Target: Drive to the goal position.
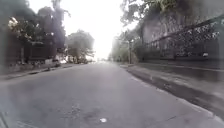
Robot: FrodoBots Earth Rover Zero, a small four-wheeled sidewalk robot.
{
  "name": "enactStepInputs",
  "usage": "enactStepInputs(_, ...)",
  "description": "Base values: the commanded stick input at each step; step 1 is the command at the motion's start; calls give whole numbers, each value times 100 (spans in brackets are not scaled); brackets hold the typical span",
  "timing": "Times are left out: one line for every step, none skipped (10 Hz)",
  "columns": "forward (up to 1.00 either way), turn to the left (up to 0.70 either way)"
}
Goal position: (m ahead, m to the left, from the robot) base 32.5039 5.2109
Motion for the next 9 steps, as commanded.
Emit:
enactStepInputs(0, 0)
enactStepInputs(0, 0)
enactStepInputs(100, 0)
enactStepInputs(100, 0)
enactStepInputs(100, 0)
enactStepInputs(100, 0)
enactStepInputs(100, 0)
enactStepInputs(100, 0)
enactStepInputs(100, 0)
